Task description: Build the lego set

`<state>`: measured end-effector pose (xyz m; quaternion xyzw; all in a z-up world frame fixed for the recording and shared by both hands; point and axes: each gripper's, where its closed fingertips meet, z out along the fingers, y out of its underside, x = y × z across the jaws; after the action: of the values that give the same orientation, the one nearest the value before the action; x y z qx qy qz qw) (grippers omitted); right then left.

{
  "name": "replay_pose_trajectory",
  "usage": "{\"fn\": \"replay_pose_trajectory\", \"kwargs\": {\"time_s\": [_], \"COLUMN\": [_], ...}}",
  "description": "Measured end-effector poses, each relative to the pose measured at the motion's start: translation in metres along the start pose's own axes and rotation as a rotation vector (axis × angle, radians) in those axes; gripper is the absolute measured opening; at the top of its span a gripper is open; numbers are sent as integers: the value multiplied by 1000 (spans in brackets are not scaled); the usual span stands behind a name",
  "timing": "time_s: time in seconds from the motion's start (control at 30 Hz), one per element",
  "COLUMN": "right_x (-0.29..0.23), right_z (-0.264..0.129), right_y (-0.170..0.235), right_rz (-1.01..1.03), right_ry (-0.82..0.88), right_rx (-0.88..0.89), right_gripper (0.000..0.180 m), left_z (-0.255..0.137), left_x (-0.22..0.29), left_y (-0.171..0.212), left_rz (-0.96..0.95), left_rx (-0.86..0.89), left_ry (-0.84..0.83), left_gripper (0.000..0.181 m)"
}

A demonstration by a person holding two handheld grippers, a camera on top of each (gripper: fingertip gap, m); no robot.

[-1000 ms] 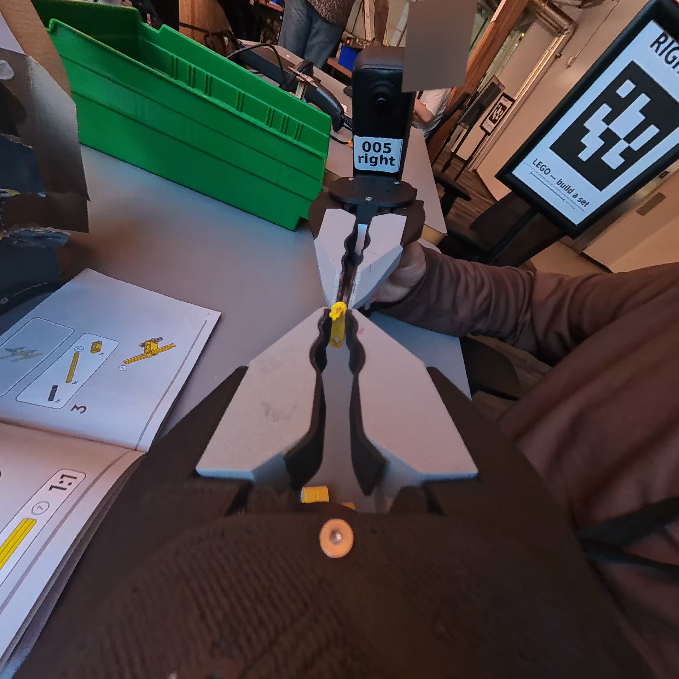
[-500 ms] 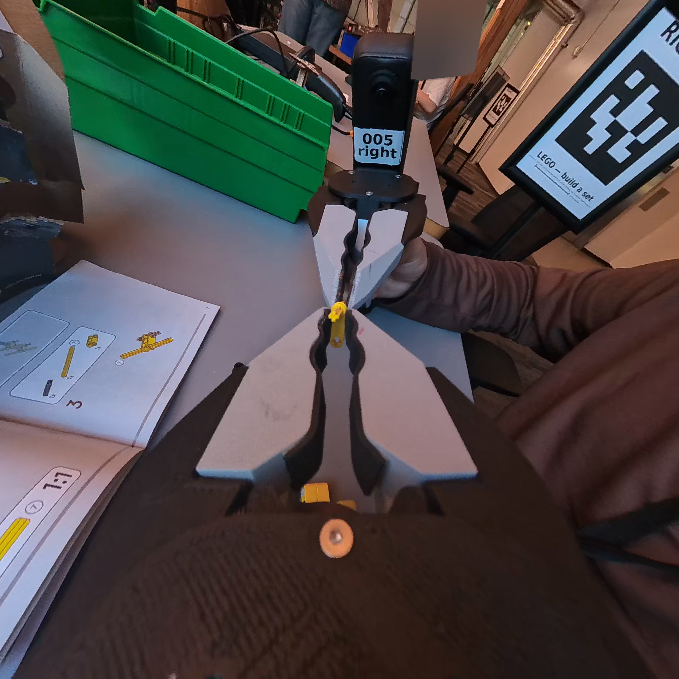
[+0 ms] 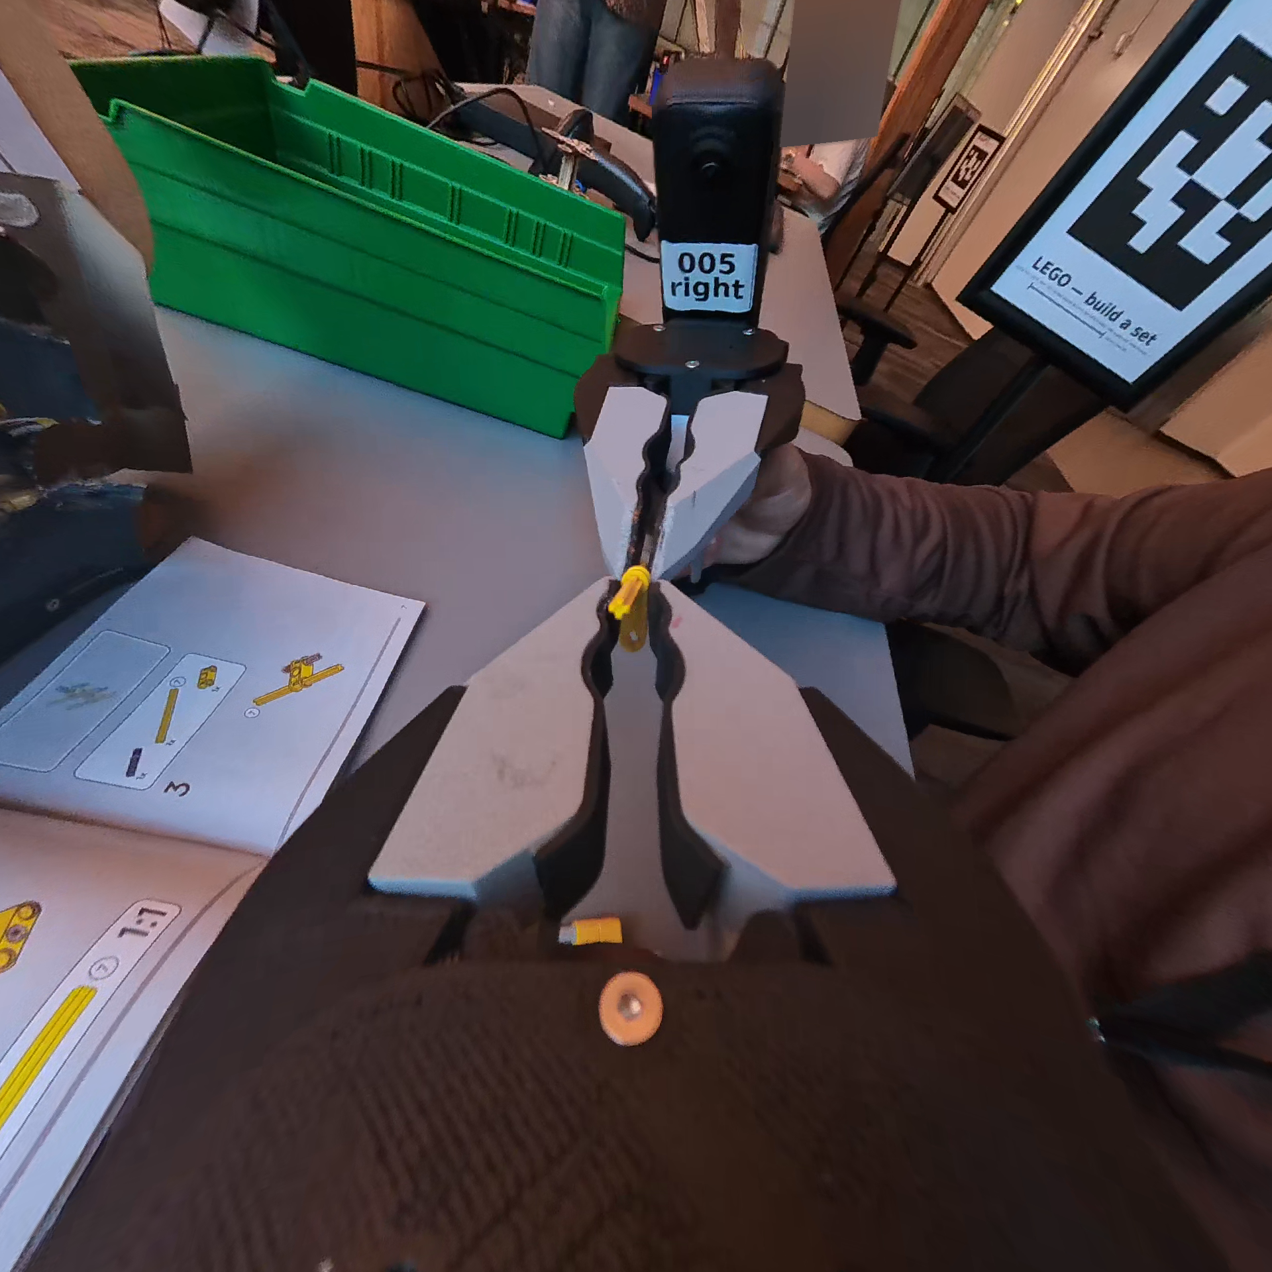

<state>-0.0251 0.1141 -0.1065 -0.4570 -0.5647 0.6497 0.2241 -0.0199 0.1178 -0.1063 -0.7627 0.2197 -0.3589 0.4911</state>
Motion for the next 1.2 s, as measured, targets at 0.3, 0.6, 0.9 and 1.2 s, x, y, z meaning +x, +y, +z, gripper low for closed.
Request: {"fn": "replay_pose_trajectory", "kwargs": {"time_s": [0.3,0.6,0.9,1.2], "right_x": [5,-6,-15,-18], "right_z": [-4,-5,-5,-7], "right_y": [2,12,5,3], "right_rz": [-7,-68,-85,-170], "right_ry": [36,21,-34,0], "right_rx": [-11,-75,-21,-47], "right_gripper": [1,1,2,1], "left_z": [6,15,14,12], "left_x": [-2,9,16,19], "left_y": [8,17,13,8], "left_rz": [-110,-36,18,108], "left_rx": [17,-14,-3,23], "left_ry": [64,44,36,-21], "left_gripper": [7,7,6,5]}}
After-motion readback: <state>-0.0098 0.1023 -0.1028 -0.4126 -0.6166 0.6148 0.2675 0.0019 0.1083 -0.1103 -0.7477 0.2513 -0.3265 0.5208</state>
